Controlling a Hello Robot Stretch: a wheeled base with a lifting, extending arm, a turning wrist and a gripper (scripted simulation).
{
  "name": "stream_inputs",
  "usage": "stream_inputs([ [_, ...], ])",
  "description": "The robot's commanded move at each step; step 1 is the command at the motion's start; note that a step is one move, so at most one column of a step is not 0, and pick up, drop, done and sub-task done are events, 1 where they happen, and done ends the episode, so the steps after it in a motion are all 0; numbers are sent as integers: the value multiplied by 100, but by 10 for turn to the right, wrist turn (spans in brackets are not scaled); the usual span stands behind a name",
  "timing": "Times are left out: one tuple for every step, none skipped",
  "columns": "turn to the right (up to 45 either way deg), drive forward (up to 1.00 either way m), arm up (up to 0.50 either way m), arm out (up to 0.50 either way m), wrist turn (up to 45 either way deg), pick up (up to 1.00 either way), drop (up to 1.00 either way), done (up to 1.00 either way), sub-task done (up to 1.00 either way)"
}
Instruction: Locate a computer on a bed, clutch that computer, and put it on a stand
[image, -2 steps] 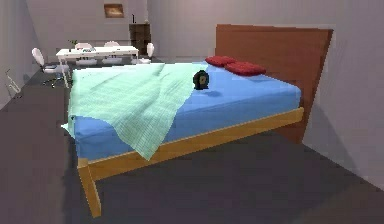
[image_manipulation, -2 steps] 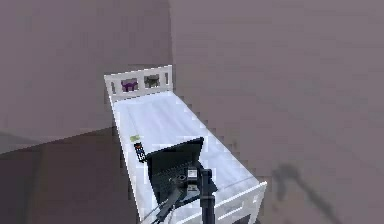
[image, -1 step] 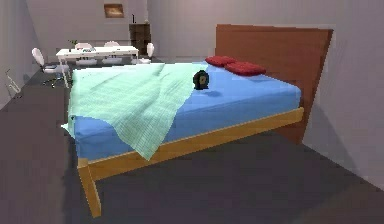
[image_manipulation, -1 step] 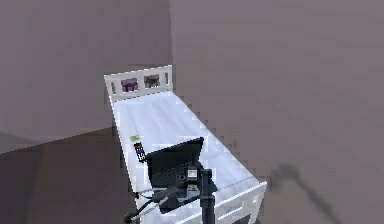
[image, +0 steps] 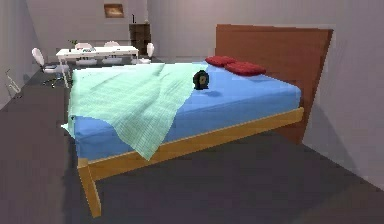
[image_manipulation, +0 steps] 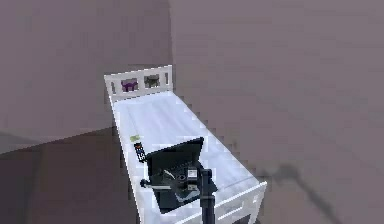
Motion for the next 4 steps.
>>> stream_inputs([
  [0, 0, 0, 0, 30, 0, 0, 0, 0],
  [0, 0, -30, 0, 0, 0, 0, 0, 0],
  [0, 0, 0, 0, 0, 100, 0, 0, 0],
  [0, 0, 10, 0, 0, 0, 0, 0, 0],
])
